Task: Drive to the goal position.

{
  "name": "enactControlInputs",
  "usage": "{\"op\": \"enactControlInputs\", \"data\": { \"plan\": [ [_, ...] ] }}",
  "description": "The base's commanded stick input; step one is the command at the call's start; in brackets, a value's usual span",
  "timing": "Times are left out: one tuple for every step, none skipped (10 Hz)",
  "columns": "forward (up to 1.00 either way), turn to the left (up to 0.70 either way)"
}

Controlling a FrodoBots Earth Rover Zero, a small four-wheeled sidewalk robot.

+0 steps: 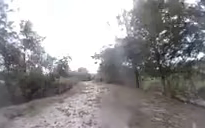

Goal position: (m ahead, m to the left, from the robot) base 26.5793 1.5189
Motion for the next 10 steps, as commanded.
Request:
{"op": "enactControlInputs", "data": {
  "plan": [
    [0.85, 0.0],
    [0.85, 0.0],
    [0.85, 0.0],
    [0.85, 0.0],
    [0.85, 0.02],
    [0.85, 0.06],
    [0.85, 0.34],
    [0.85, 0.16],
    [0.85, 0.0],
    [0.85, 0.0]
  ]
}}
